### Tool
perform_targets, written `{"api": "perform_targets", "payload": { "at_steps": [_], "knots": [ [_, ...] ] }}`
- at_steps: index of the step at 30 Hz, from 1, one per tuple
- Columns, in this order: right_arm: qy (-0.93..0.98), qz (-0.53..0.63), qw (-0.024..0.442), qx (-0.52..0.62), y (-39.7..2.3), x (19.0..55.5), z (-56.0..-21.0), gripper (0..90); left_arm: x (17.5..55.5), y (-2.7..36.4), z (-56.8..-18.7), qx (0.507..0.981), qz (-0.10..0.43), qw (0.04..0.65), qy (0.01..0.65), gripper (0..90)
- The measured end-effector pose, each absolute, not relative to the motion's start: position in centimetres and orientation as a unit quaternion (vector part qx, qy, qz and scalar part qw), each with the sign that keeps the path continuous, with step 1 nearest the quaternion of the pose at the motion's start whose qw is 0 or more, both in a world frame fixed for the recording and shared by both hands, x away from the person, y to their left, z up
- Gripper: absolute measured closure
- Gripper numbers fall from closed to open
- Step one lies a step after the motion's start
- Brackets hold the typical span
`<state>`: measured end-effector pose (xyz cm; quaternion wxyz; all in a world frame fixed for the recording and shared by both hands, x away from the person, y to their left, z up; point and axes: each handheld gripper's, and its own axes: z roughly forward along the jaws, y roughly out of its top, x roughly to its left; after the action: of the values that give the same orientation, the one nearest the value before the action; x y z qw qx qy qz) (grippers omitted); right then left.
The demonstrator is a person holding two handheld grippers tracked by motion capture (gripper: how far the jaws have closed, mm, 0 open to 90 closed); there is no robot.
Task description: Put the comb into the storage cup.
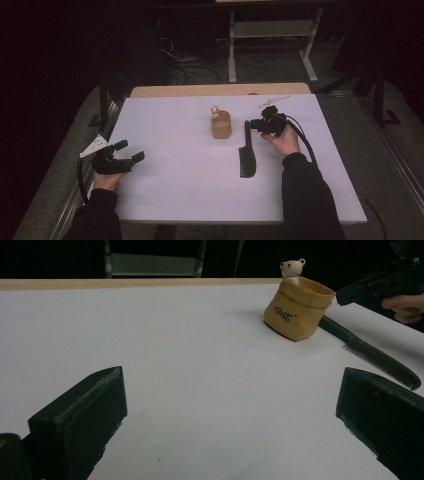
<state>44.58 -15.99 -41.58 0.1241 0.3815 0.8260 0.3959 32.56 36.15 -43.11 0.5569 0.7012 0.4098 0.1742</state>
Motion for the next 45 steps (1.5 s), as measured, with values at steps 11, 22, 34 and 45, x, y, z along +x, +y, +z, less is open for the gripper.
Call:
{"api": "perform_targets", "payload": {
  "at_steps": [11,22,34,45],
  "knots": [
    [0.834,0.387,0.132,0.37,-14.6,44.6,-42.8,88.9,32.6,36.1,-43.1,0.703,0.174,0.555,0.409,0.0],
    [0.851,0.373,0.118,0.351,-13.1,44.7,-43.7,89.1,32.6,36.0,-43.1,0.704,0.173,0.555,0.407,0.0],
    [0.86,0.355,0.112,0.349,-12.5,44.9,-44.8,89.0,32.7,36.0,-43.2,0.705,0.173,0.555,0.407,0.0],
    [0.864,0.345,0.114,0.35,-13.0,44.8,-45.0,89.0,32.7,36.0,-43.2,0.705,0.171,0.555,0.407,0.0]
  ]
}}
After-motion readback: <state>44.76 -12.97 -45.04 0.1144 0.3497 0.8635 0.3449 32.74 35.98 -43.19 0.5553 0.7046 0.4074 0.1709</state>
